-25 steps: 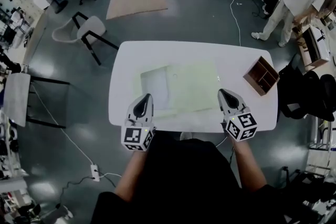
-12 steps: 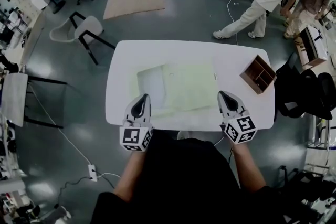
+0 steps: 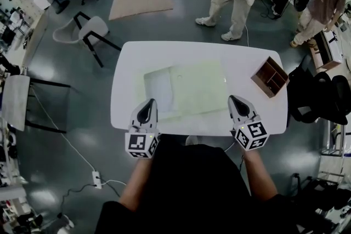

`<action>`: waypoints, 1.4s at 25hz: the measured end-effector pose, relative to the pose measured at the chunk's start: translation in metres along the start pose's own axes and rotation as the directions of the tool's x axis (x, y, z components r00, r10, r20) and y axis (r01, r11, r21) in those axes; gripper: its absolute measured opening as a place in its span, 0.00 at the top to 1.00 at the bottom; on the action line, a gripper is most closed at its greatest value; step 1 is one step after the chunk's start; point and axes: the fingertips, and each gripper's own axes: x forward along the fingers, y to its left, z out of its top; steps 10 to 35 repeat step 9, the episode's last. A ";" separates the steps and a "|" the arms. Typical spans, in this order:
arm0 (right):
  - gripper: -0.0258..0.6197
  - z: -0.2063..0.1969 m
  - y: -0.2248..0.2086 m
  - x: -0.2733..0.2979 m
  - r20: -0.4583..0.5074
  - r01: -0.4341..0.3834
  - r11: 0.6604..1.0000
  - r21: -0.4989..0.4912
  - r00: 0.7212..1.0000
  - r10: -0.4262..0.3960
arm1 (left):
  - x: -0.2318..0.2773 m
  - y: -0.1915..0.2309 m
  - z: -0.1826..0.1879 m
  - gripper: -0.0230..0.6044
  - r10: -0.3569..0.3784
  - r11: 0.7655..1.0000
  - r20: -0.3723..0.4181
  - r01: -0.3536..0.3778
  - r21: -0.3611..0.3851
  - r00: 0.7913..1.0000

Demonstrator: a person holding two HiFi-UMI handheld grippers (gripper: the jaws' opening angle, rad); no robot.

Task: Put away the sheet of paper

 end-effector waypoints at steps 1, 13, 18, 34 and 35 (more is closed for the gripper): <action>0.96 0.000 0.001 0.000 0.001 0.000 1.000 -0.001 1.000 0.000 | -0.001 -0.001 -0.001 0.96 0.000 1.000 -0.001 0.000 0.000 1.000; 0.96 -0.005 0.009 -0.005 -0.006 -0.005 1.000 0.003 1.000 0.005 | -0.011 -0.003 -0.012 0.96 -0.002 1.000 -0.030 0.002 0.003 1.000; 0.96 -0.005 0.009 -0.005 -0.006 -0.005 1.000 0.003 1.000 0.005 | -0.011 -0.003 -0.012 0.96 -0.002 1.000 -0.030 0.002 0.003 1.000; 0.96 -0.005 0.009 -0.005 -0.006 -0.005 1.000 0.003 1.000 0.005 | -0.011 -0.003 -0.012 0.96 -0.002 1.000 -0.030 0.002 0.003 1.000; 0.96 -0.005 0.009 -0.005 -0.006 -0.005 1.000 0.003 1.000 0.005 | -0.011 -0.003 -0.012 0.96 -0.002 1.000 -0.030 0.002 0.003 1.000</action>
